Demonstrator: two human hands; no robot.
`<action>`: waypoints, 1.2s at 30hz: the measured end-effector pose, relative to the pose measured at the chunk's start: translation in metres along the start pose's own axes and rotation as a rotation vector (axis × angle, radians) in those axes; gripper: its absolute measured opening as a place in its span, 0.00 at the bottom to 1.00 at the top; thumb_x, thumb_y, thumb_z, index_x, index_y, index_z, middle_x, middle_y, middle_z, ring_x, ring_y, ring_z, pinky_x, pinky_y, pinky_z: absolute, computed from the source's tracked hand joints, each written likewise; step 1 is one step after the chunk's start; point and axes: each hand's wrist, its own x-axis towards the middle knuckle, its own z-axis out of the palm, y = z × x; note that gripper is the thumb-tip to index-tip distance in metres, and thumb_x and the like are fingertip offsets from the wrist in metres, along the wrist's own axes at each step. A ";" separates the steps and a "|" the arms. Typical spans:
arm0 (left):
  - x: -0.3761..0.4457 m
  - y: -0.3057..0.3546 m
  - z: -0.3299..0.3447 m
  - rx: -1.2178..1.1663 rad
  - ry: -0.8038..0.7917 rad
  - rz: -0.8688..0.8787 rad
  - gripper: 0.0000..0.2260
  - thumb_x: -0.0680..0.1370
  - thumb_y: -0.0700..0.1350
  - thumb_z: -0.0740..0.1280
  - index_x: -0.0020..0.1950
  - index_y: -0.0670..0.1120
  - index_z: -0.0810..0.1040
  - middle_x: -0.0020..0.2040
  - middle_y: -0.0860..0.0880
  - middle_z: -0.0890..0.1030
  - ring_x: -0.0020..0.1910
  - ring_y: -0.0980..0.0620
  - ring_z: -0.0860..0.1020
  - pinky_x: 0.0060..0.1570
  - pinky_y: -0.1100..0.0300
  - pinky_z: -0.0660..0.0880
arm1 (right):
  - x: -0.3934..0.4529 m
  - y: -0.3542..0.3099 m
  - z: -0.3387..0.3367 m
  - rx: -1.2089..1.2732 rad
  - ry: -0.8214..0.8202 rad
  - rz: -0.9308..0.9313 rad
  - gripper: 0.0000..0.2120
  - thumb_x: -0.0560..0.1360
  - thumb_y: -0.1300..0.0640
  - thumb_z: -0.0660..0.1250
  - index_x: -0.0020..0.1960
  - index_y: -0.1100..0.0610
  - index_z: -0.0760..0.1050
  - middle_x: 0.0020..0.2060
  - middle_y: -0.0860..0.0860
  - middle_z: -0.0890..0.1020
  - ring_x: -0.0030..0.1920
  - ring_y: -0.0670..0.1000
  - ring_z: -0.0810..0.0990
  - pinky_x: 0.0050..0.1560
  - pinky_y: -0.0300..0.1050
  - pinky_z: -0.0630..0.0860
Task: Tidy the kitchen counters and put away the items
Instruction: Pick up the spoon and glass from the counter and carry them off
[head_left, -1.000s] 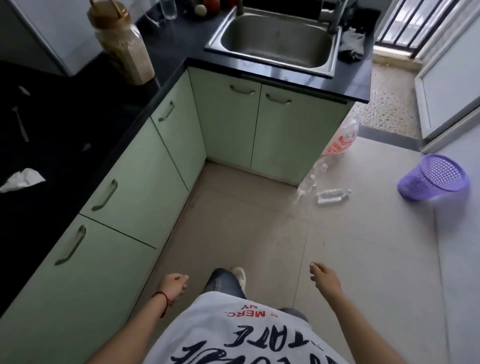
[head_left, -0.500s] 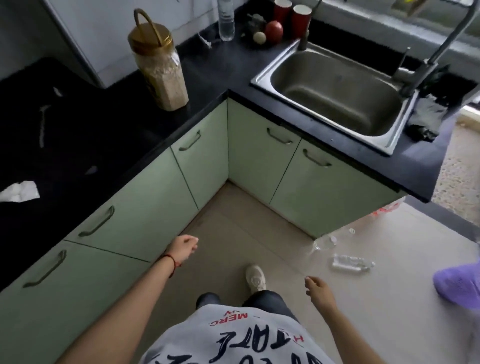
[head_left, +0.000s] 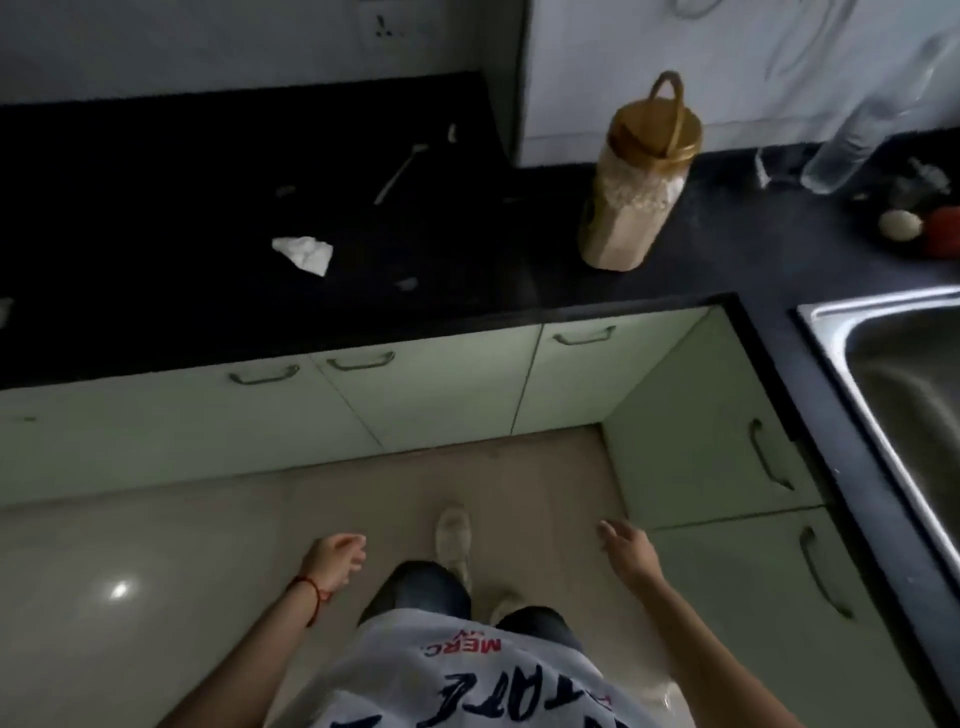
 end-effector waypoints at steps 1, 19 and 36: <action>0.002 -0.005 -0.004 -0.031 0.022 -0.017 0.10 0.78 0.41 0.60 0.54 0.36 0.75 0.36 0.45 0.76 0.36 0.48 0.74 0.34 0.61 0.67 | 0.010 -0.012 0.004 -0.018 -0.028 -0.015 0.14 0.77 0.55 0.61 0.57 0.62 0.77 0.48 0.60 0.81 0.51 0.57 0.79 0.48 0.46 0.71; 0.068 0.155 -0.032 0.037 -0.046 0.251 0.09 0.78 0.42 0.60 0.54 0.42 0.77 0.41 0.48 0.79 0.45 0.48 0.78 0.49 0.58 0.73 | 0.077 -0.148 0.024 -0.005 -0.080 -0.068 0.14 0.77 0.57 0.61 0.59 0.63 0.75 0.47 0.56 0.81 0.50 0.58 0.80 0.56 0.55 0.74; 0.098 0.159 -0.056 -0.260 0.130 0.041 0.07 0.78 0.41 0.61 0.53 0.44 0.78 0.53 0.40 0.80 0.55 0.42 0.77 0.57 0.50 0.72 | 0.173 -0.516 0.077 -0.127 -0.154 -0.610 0.12 0.77 0.56 0.59 0.56 0.58 0.77 0.47 0.55 0.81 0.51 0.54 0.80 0.56 0.47 0.75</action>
